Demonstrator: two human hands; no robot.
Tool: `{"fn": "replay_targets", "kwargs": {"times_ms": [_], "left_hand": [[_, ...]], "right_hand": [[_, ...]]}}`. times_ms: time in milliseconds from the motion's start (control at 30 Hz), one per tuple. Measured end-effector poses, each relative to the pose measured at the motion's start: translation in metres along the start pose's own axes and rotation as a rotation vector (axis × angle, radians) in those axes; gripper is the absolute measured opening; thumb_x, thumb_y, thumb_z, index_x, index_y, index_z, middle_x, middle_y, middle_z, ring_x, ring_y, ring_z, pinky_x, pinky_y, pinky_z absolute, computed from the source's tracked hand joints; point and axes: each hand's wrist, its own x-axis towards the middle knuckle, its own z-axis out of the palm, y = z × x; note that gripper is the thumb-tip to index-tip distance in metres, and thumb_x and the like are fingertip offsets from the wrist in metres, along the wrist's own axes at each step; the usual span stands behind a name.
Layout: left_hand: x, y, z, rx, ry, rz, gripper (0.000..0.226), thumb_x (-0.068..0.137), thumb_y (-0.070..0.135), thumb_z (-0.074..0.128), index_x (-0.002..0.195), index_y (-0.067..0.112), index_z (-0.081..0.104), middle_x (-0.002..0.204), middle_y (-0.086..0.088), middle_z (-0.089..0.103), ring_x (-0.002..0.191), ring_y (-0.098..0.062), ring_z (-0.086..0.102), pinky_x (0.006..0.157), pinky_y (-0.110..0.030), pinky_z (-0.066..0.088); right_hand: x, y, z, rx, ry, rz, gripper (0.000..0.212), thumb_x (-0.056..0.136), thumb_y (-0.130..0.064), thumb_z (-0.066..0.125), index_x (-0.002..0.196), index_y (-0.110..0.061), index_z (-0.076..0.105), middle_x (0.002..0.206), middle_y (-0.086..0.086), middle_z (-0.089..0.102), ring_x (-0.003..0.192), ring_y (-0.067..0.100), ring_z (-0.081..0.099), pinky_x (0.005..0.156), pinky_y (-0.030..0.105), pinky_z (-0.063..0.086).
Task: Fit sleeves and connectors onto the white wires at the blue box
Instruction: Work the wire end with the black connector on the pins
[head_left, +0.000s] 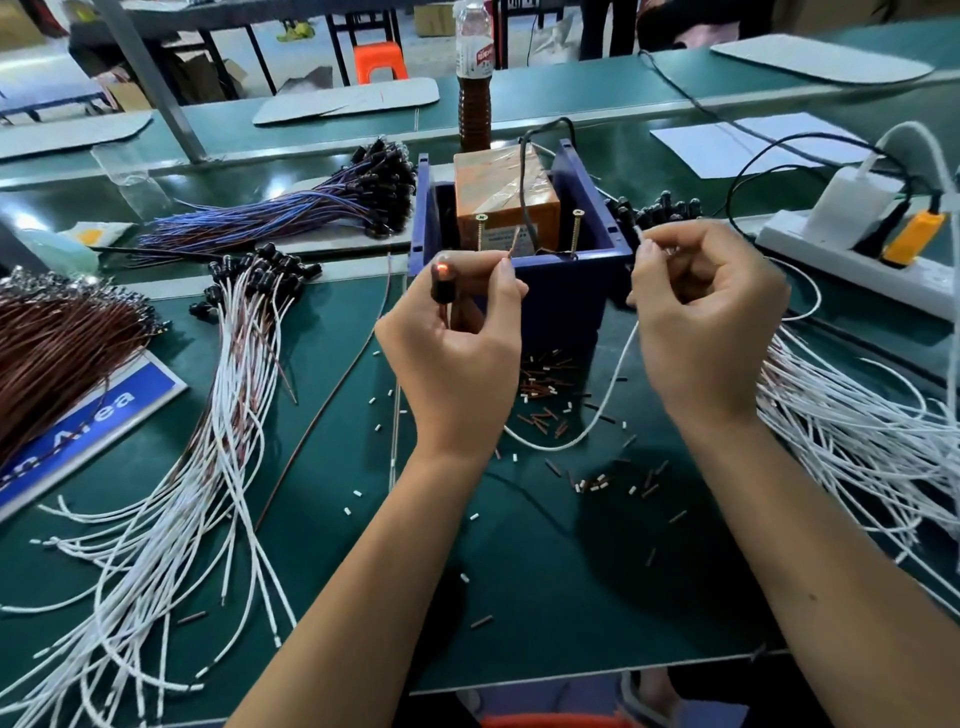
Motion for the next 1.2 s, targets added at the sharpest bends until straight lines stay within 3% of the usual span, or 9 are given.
{"fn": "replay_targets", "kwargs": {"times_ms": [267, 400, 500, 567, 667, 800, 1000, 1100, 1200], "left_hand": [[-0.011, 0.032, 0.085, 0.027, -0.411, -0.225, 0.006, 0.090, 0.010, 0.074, 0.087, 0.012, 0.078, 0.075, 0.001, 0.076, 0.074, -0.014, 0.074, 0.074, -0.035, 0.061], [-0.013, 0.033, 0.121, 0.090, -0.534, -0.344, 0.007, 0.090, 0.015, 0.073, 0.087, 0.016, 0.079, 0.077, 0.005, 0.076, 0.078, -0.010, 0.072, 0.078, -0.031, 0.061], [-0.012, 0.034, 0.139, 0.056, -0.482, -0.434, 0.015, 0.091, 0.019, 0.068, 0.081, 0.011, 0.076, 0.074, -0.002, 0.074, 0.077, -0.019, 0.070, 0.075, -0.035, 0.059], [-0.010, 0.035, 0.149, 0.007, -0.432, -0.484, 0.023, 0.093, 0.020, 0.063, 0.080, 0.005, 0.073, 0.076, -0.010, 0.073, 0.078, -0.029, 0.067, 0.077, -0.043, 0.055], [-0.007, 0.044, 0.161, -0.243, -0.382, -0.599, 0.032, 0.101, 0.017, 0.055, 0.075, 0.009, 0.071, 0.074, -0.009, 0.068, 0.070, -0.024, 0.062, 0.075, -0.042, 0.056], [0.001, 0.057, 0.170, -0.609, -0.316, -0.801, 0.037, 0.111, 0.016, 0.042, 0.083, 0.008, 0.065, 0.071, -0.006, 0.055, 0.055, -0.009, 0.044, 0.046, -0.016, 0.037], [0.002, 0.055, 0.176, -0.541, -0.391, -0.853, 0.033, 0.109, 0.027, 0.049, 0.109, 0.006, 0.075, 0.088, -0.002, 0.056, 0.080, -0.014, 0.047, 0.076, -0.028, 0.040], [0.002, 0.048, 0.177, -0.573, -0.396, -0.967, 0.034, 0.109, 0.026, 0.051, 0.120, 0.002, 0.071, 0.070, 0.002, 0.048, 0.052, -0.009, 0.040, 0.047, -0.020, 0.035], [0.006, 0.041, 0.180, -0.591, -0.349, -1.009, 0.032, 0.109, 0.021, 0.051, 0.119, -0.004, 0.069, 0.069, -0.002, 0.050, 0.047, -0.007, 0.040, 0.038, -0.015, 0.034]], "right_hand": [[0.052, 0.019, -0.078, -0.082, -0.040, 0.346, 0.016, 0.090, -0.019, 0.067, 0.106, -0.016, 0.069, 0.070, 0.005, 0.076, 0.044, 0.016, 0.063, 0.040, 0.027, 0.049], [0.072, 0.026, -0.111, -0.479, 0.082, 0.303, 0.048, 0.088, -0.050, 0.061, 0.124, -0.019, 0.067, 0.107, 0.006, 0.076, 0.092, 0.029, 0.074, 0.083, 0.054, 0.061], [0.069, 0.021, -0.115, -0.655, 0.015, 0.000, 0.049, 0.098, -0.053, 0.051, 0.128, -0.016, 0.065, 0.120, 0.010, 0.070, 0.111, 0.034, 0.063, 0.100, 0.046, 0.049], [0.062, 0.017, -0.109, -0.576, -0.232, -0.102, 0.042, 0.104, -0.045, 0.051, 0.128, -0.014, 0.069, 0.113, 0.003, 0.072, 0.106, 0.022, 0.066, 0.091, 0.028, 0.047], [0.048, 0.014, -0.103, -0.398, -0.523, 0.025, 0.044, 0.107, -0.051, 0.050, 0.129, -0.018, 0.069, 0.099, -0.012, 0.071, 0.083, -0.011, 0.066, 0.070, 0.001, 0.041], [0.046, 0.014, -0.112, -0.296, -0.560, 0.150, 0.031, 0.107, -0.037, 0.055, 0.107, -0.011, 0.072, 0.066, -0.002, 0.070, 0.057, 0.008, 0.069, 0.061, 0.030, 0.053], [0.071, -0.014, -0.151, -0.657, -0.452, -0.074, 0.032, 0.101, -0.042, 0.063, 0.085, -0.020, 0.079, 0.049, -0.006, 0.054, 0.046, 0.009, 0.049, 0.051, 0.023, 0.033], [0.085, -0.034, -0.168, -0.726, -0.487, -0.008, 0.038, 0.091, -0.057, 0.054, 0.081, -0.028, 0.077, 0.050, -0.002, 0.061, 0.049, 0.019, 0.057, 0.062, 0.034, 0.052], [0.084, -0.055, -0.176, -0.774, -0.635, 0.112, 0.029, 0.081, -0.064, 0.047, 0.088, -0.049, 0.071, 0.049, -0.009, 0.065, 0.052, 0.008, 0.064, 0.069, 0.044, 0.060]]}}
